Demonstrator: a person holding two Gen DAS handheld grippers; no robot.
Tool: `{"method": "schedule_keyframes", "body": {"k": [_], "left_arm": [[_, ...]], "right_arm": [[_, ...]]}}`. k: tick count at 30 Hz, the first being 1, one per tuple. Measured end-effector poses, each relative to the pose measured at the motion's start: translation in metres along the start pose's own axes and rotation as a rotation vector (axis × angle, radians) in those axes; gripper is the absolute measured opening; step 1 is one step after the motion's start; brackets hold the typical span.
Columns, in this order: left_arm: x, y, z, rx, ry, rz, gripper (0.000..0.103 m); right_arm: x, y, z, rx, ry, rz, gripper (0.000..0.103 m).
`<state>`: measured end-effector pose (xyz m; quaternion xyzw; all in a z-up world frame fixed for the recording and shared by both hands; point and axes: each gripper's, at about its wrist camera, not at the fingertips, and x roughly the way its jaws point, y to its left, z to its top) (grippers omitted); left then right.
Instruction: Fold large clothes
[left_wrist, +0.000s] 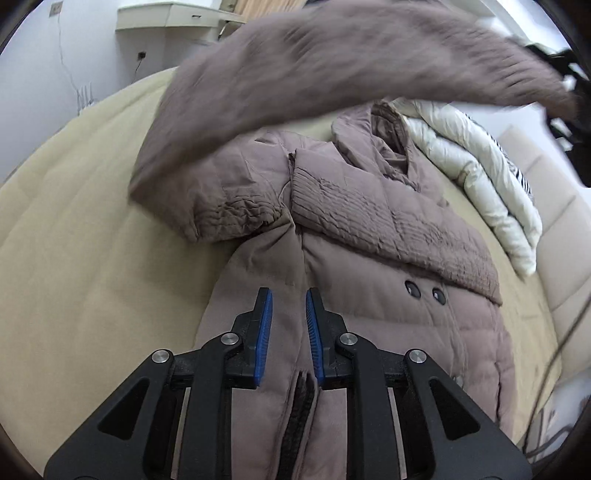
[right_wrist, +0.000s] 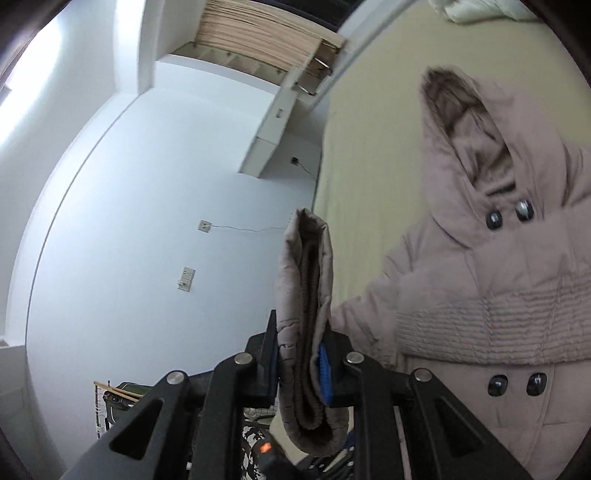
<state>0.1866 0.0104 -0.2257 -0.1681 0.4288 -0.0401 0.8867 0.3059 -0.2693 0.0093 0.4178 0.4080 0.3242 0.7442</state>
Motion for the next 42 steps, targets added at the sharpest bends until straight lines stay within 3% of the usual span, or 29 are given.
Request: {"method": "schedule_keyframes", "body": {"k": [6, 11, 15, 19, 24, 27, 31, 35, 38, 40, 42], "left_arm": [[0.033, -0.016, 0.039, -0.028, -0.031, 0.034, 0.018], [0.071, -0.003, 0.065, -0.081, 0.004, 0.156, 0.018], [0.082, -0.004, 0.066, -0.019, 0.003, 0.211, 0.018], [0.090, -0.009, 0.058, 0.042, 0.024, 0.248, 0.018], [0.075, -0.026, 0.048, 0.186, 0.043, 0.245, 0.018], [0.060, -0.029, 0.044, 0.228, 0.031, 0.237, 0.018], [0.028, -0.037, 0.060, 0.212, -0.076, 0.236, 0.018], [0.040, -0.053, 0.102, 0.263, -0.119, 0.267, 0.018], [0.070, -0.059, 0.117, 0.310, -0.076, 0.299, 0.018], [0.110, -0.049, 0.115, 0.321, 0.053, 0.326, 0.018], [0.129, -0.043, 0.110, 0.322, 0.079, 0.320, 0.018]], "right_arm": [[-0.057, 0.070, 0.017, -0.123, -0.097, 0.099, 0.019], [-0.105, 0.069, 0.027, -0.151, -0.181, 0.090, 0.019], [-0.142, 0.004, 0.033, -0.067, -0.246, 0.022, 0.019], [-0.158, -0.110, 0.019, 0.129, -0.299, -0.067, 0.019], [-0.153, -0.244, -0.001, 0.362, -0.292, -0.238, 0.019], [-0.149, -0.292, -0.014, 0.430, -0.285, -0.308, 0.019], [-0.148, -0.300, -0.016, 0.413, -0.287, -0.307, 0.020], [-0.153, -0.286, -0.010, 0.359, -0.263, -0.355, 0.021], [-0.152, -0.285, -0.011, 0.342, -0.259, -0.378, 0.022], [-0.152, -0.289, -0.012, 0.343, -0.263, -0.386, 0.023], [-0.153, -0.293, -0.013, 0.339, -0.263, -0.389, 0.026]]}}
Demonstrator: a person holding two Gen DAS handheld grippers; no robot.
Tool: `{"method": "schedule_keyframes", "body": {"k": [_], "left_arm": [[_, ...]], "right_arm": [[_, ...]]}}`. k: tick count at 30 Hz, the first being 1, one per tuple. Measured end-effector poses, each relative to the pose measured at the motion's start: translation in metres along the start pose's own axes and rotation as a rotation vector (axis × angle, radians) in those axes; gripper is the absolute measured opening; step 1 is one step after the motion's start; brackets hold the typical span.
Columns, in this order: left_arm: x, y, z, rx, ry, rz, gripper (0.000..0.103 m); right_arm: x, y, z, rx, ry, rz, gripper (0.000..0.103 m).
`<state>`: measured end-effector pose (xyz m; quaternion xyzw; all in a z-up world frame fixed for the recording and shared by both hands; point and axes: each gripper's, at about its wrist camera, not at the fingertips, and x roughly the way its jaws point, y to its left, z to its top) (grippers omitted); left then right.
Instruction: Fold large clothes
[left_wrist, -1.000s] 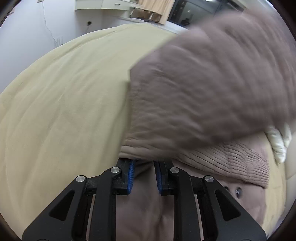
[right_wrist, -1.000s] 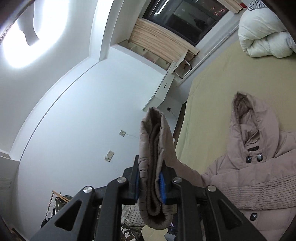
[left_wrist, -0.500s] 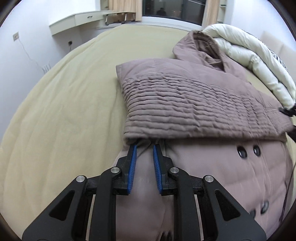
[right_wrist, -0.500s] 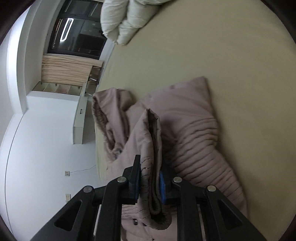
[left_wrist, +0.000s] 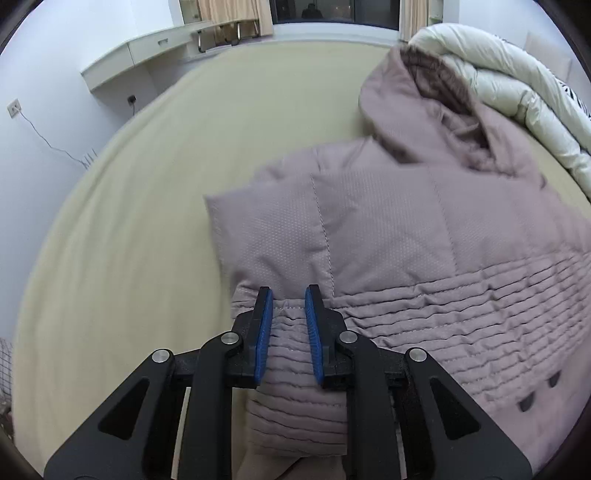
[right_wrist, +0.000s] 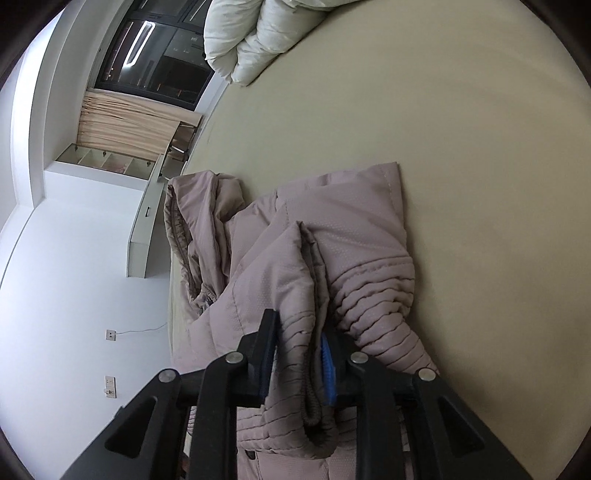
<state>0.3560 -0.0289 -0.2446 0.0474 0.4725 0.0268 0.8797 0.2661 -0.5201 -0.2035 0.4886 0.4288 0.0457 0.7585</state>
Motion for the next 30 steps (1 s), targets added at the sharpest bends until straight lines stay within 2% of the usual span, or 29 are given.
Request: {"method": "schedule_keyframes", "body": {"k": [2, 5, 7, 8, 10, 12, 15, 17, 19, 21, 23, 24, 26, 27, 28, 29, 30], "left_arm": [[-0.002, -0.005, -0.001, 0.031, -0.018, 0.028, 0.018], [-0.013, -0.003, 0.003, 0.033, -0.019, 0.033, 0.018], [-0.030, -0.001, 0.003, 0.016, -0.067, 0.018, 0.018], [-0.038, -0.001, 0.001, 0.016, -0.094, 0.025, 0.018], [-0.043, -0.005, 0.000, 0.030, -0.118, 0.032, 0.018], [-0.039, -0.007, -0.007, 0.046, -0.092, 0.031, 0.018], [-0.025, -0.009, -0.014, 0.050, -0.063, 0.033, 0.018], [-0.020, -0.008, -0.013, 0.052, -0.062, 0.026, 0.018], [-0.022, -0.007, -0.012, 0.062, -0.062, 0.012, 0.018], [-0.020, -0.001, -0.006, 0.045, -0.058, -0.013, 0.018], [-0.027, 0.009, 0.001, -0.016, -0.071, -0.037, 0.018], [-0.035, 0.014, 0.006, -0.047, -0.093, -0.051, 0.018], [-0.044, 0.017, 0.023, -0.080, -0.118, -0.084, 0.019], [-0.040, 0.014, 0.036, -0.081, -0.112, -0.104, 0.020], [-0.035, 0.009, 0.053, -0.079, -0.094, -0.133, 0.029], [-0.031, 0.005, 0.067, -0.078, -0.089, -0.148, 0.046], [-0.027, -0.003, 0.085, -0.073, -0.099, -0.166, 0.059]], "right_arm": [[0.002, 0.001, -0.001, -0.021, 0.003, -0.009, 0.032], [-0.006, 0.015, -0.003, -0.072, -0.020, -0.077, 0.045], [-0.023, 0.036, -0.009, -0.123, -0.093, -0.167, 0.066], [-0.030, 0.048, -0.012, -0.160, -0.136, -0.198, 0.069], [-0.042, 0.083, -0.027, -0.297, -0.204, -0.225, 0.070], [-0.035, 0.113, -0.042, -0.420, -0.185, -0.225, 0.067], [-0.006, 0.145, -0.064, -0.605, -0.137, -0.282, 0.057], [0.020, 0.145, -0.071, -0.641, -0.092, -0.326, 0.055], [0.054, 0.121, -0.070, -0.632, -0.010, -0.404, 0.055], [0.068, 0.107, -0.078, -0.695, -0.016, -0.420, 0.056], [0.070, 0.115, -0.089, -0.772, -0.021, -0.462, 0.063], [0.067, 0.120, -0.091, -0.778, -0.018, -0.470, 0.067], [0.056, 0.130, -0.083, -0.720, -0.026, -0.399, 0.069], [0.050, 0.135, -0.075, -0.684, -0.039, -0.351, 0.069], [0.046, 0.141, -0.067, -0.668, -0.062, -0.334, 0.069], [0.045, 0.148, -0.060, -0.665, -0.081, -0.335, 0.069], [0.045, 0.154, -0.051, -0.665, -0.098, -0.336, 0.069]]}}
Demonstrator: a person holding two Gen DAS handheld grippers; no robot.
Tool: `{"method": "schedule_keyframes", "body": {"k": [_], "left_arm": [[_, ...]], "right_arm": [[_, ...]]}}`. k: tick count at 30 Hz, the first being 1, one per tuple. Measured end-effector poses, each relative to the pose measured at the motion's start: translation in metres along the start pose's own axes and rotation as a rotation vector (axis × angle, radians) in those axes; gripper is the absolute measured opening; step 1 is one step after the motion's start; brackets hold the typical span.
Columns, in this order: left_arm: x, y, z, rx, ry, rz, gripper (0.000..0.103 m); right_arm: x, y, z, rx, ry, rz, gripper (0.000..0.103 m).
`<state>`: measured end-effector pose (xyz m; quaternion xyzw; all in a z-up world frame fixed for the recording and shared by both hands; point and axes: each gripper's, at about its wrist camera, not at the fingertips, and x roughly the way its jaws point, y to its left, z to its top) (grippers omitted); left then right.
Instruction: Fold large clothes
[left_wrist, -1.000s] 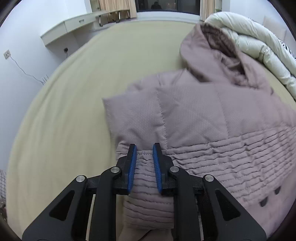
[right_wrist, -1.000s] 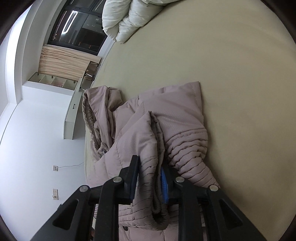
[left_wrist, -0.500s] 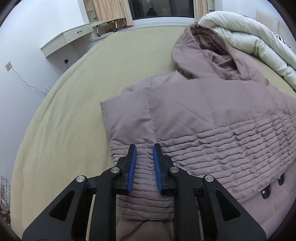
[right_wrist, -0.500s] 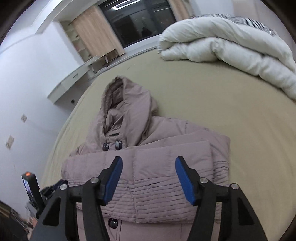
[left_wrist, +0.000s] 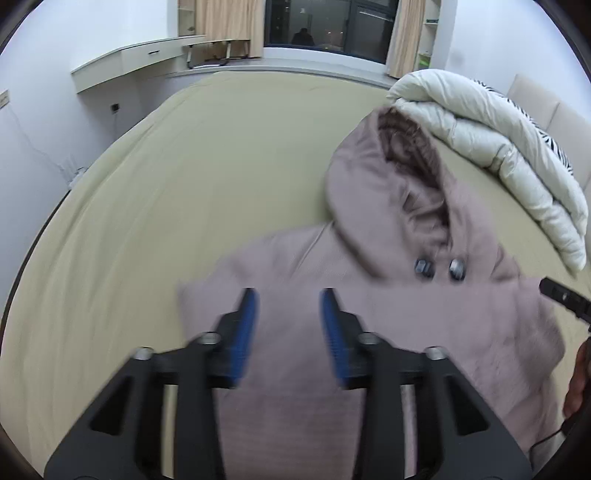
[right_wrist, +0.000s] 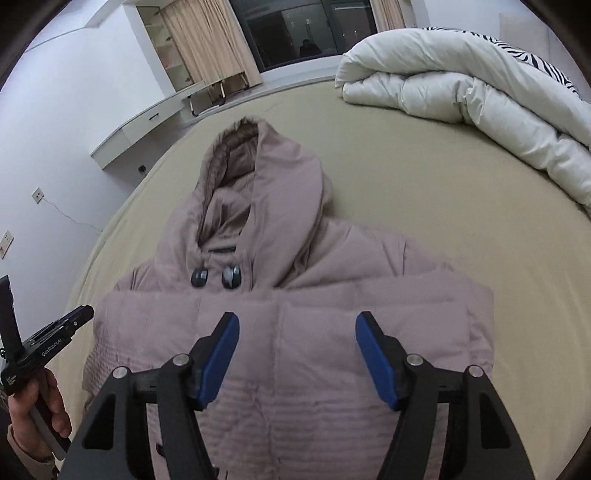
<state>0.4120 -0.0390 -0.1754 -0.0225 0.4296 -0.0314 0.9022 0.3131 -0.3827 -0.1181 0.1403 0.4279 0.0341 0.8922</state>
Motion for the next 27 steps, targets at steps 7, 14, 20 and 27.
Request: {"method": "schedule_keyframes", "body": {"k": [7, 14, 20, 27], "left_arm": [[0.066, -0.055, 0.105, 0.031, 0.031, -0.042, 0.073], [0.148, -0.095, 0.171, 0.070, 0.078, 0.025, 0.073], [0.201, -0.086, 0.178, 0.072, 0.138, 0.052, 0.066], [0.201, -0.073, 0.185, 0.058, 0.134, -0.003, 0.032]], "right_arm": [[0.033, 0.011, 0.052, -0.068, 0.003, -0.035, 0.069], [0.066, 0.003, 0.109, -0.047, 0.013, -0.025, 0.069], [0.106, 0.017, 0.131, -0.074, 0.033, -0.029, 0.069], [0.153, 0.045, 0.165, -0.070, 0.042, -0.031, 0.070]]}}
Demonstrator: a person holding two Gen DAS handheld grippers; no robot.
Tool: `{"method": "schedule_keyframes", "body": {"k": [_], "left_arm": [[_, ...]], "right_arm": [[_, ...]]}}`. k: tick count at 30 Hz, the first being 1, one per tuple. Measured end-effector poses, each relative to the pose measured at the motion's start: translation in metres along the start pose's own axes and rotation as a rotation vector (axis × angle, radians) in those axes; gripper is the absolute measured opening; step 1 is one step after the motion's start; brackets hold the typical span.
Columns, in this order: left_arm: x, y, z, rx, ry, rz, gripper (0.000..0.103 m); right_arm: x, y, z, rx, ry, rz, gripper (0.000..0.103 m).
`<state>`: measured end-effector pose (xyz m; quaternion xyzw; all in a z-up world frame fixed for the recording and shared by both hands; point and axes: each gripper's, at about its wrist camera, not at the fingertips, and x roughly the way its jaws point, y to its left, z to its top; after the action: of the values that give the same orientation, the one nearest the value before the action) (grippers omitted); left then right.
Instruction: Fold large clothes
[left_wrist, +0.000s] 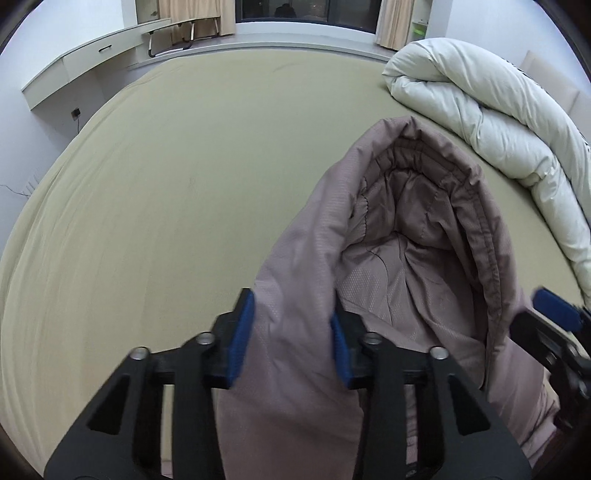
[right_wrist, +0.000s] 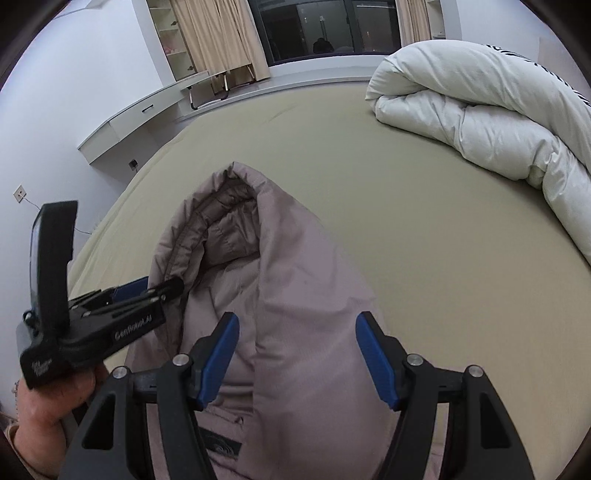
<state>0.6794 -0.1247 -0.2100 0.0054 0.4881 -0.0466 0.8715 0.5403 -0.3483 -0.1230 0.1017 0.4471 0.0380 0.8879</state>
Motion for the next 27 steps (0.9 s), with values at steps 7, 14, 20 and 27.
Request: {"method": "schedule_keyframes", "body": {"k": [7, 14, 20, 27], "left_arm": [[-0.012, 0.000, -0.013, -0.001, -0.025, -0.019, 0.010], [-0.082, 0.008, -0.047, -0.010, -0.151, -0.040, 0.008], [-0.177, 0.013, -0.112, -0.008, -0.276, -0.098, 0.008], [-0.252, -0.001, -0.236, -0.038, -0.281, -0.190, 0.008]], "right_arm": [[0.050, 0.008, 0.016, -0.030, 0.084, -0.146, 0.036], [-0.005, -0.011, 0.001, 0.029, -0.030, -0.072, 0.012], [-0.105, -0.030, -0.058, 0.086, -0.177, 0.035, 0.012], [-0.176, -0.035, -0.188, 0.138, -0.165, 0.071, 0.012]]}}
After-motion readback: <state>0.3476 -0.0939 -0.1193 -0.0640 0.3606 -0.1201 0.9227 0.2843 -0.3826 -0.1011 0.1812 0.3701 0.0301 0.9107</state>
